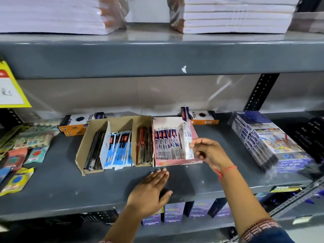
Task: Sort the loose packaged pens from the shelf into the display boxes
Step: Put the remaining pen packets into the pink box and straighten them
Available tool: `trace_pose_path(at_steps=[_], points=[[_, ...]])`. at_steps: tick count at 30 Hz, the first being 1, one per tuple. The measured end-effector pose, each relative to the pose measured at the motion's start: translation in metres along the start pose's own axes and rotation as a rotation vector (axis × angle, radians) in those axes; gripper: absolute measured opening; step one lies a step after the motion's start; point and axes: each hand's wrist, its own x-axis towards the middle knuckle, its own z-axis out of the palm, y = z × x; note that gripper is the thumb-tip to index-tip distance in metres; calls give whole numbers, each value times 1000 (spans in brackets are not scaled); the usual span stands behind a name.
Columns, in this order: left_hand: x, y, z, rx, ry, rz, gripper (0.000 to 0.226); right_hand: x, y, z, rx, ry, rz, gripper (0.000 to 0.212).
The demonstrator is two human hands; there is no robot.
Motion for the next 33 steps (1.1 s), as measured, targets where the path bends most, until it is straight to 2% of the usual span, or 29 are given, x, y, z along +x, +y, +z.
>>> trace_pose_path(at_steps=[5, 9, 11, 14, 17, 21, 30, 33], points=[[-1, 3, -7, -39, 52, -18, 92, 34, -1, 49, -344, 45, 39, 29], [-4, 2, -8, -69, -29, -40, 72, 49, 11, 60, -651, 54, 79, 34], [-4, 0, -5, -71, -18, -39, 70, 50, 12, 55, -806, 92, 68, 21], [-4, 1, -6, -39, 5, -51, 71, 45, 12, 46, -1058, 231, -45, 30], [-4, 2, -8, -67, -25, -70, 70, 43, 18, 44, -1235, 205, -7, 30], [-4, 1, -8, -51, -26, -70, 69, 44, 20, 46, -1355, 191, 7, 30], [-4, 6, -16, -52, -72, -82, 70, 43, 19, 48, -1411, 154, -55, 40], [-3, 4, -11, 9, 57, -32, 74, 45, 19, 49, -1380, 127, -25, 34]])
